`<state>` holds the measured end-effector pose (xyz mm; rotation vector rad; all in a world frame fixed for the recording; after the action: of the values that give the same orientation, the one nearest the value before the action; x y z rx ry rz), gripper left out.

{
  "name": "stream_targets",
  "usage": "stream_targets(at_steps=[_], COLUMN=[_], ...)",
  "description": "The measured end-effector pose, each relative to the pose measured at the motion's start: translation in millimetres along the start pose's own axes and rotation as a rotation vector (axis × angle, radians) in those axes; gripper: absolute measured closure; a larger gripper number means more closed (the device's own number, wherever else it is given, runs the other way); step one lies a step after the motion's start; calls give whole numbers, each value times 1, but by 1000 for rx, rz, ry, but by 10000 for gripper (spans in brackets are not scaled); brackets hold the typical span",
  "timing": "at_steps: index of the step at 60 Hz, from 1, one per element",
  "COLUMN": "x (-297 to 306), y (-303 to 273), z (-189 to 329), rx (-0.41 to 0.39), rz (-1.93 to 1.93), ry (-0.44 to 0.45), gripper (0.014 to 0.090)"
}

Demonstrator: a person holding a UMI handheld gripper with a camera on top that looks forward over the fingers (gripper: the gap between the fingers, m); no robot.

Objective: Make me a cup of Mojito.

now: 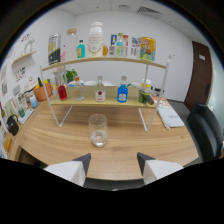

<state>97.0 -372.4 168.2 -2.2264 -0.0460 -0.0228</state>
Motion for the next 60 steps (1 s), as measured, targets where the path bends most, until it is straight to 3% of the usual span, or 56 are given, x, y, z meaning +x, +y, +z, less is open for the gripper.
stream_targets(at_steps=[18, 36, 48, 60], x=[83, 113, 120, 126], y=[-55, -124, -135, -128], z=[40, 119, 157, 176], rx=[30, 56, 21, -40], rz=[23, 49, 72, 71], ry=[-11, -64, -74, -58], gripper=[186, 218, 368, 687])
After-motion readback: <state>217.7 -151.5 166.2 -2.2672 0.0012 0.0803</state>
